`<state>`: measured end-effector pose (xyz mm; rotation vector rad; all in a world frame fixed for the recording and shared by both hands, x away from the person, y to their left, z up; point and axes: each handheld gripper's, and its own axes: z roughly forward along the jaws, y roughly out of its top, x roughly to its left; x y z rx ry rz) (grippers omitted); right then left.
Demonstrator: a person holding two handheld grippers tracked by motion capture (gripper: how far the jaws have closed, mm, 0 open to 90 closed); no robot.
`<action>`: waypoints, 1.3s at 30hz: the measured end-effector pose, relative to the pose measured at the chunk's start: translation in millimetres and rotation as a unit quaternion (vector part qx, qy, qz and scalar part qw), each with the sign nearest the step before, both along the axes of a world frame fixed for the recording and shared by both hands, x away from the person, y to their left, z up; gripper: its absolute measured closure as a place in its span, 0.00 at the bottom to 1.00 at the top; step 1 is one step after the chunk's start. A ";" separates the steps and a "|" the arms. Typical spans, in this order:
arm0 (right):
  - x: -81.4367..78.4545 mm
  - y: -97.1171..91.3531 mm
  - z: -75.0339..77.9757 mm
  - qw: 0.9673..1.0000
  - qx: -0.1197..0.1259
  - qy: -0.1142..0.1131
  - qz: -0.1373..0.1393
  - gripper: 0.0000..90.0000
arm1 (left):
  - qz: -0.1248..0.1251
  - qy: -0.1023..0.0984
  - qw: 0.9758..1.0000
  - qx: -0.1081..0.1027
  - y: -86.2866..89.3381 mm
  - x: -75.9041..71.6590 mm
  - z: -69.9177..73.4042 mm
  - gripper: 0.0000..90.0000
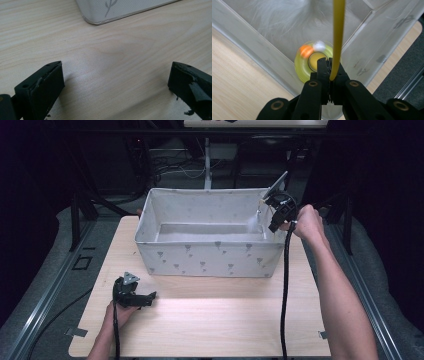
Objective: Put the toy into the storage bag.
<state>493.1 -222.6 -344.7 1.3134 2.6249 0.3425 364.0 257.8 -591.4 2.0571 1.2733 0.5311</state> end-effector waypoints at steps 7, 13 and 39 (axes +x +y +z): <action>1.2 -1.1 -15.8 1.000 0.009 0.014 0.001 0.98 | -0.001 0.000 1.000 0.000 0.1 0.0 0.0 0.00; 3.4 -2.0 -28.9 1.000 0.006 0.030 0.000 0.98 | -0.001 0.000 1.000 0.000 0.1 0.0 0.0 0.00; -2.3 -7.7 -20.0 0.999 0.022 0.027 -0.014 0.65 | -0.001 0.000 1.000 0.000 -0.1 0.1 0.0 0.00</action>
